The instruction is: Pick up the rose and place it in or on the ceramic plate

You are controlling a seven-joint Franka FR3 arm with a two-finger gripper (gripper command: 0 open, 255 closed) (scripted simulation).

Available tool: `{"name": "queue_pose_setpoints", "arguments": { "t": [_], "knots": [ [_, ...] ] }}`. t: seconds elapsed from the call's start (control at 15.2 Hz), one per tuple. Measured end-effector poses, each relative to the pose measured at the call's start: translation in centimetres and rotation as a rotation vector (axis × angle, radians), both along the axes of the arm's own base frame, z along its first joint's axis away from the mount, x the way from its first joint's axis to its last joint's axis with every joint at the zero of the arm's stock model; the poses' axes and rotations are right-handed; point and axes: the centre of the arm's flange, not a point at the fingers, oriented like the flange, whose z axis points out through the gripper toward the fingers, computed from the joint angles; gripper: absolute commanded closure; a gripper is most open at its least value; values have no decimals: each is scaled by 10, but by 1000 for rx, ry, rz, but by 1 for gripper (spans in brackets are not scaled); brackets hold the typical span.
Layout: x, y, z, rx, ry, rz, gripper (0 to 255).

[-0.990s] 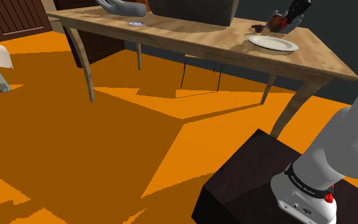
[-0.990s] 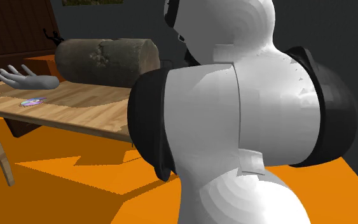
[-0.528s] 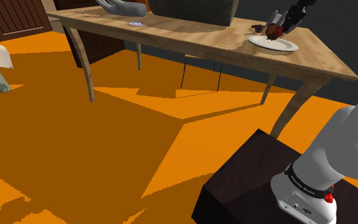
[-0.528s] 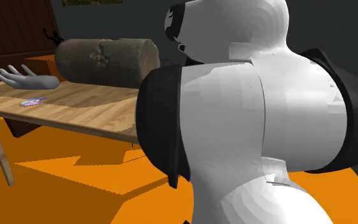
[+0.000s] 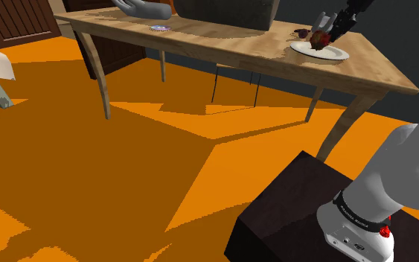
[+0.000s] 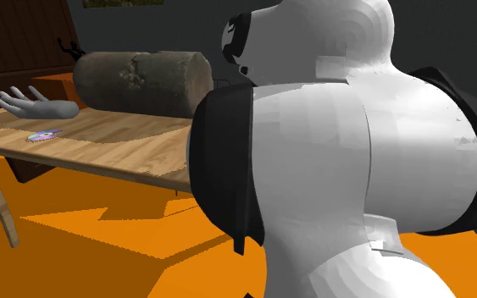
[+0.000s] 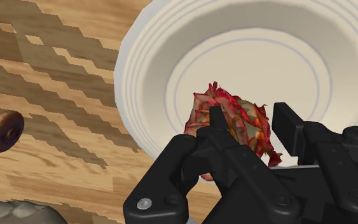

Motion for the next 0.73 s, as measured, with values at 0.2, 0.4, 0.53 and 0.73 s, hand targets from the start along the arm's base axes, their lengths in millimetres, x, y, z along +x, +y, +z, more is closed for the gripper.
{"name": "queue_pose_setpoints", "arguments": {
  "t": [0.2,0.4,0.53,0.73],
  "knots": [
    [0,0,0,-1,-1,0,0],
    [4,3,-5,5,9,5,0],
    [4,3,-5,6,10,5,0],
    [-1,1,9,6,9,6,0]
  ]
}}
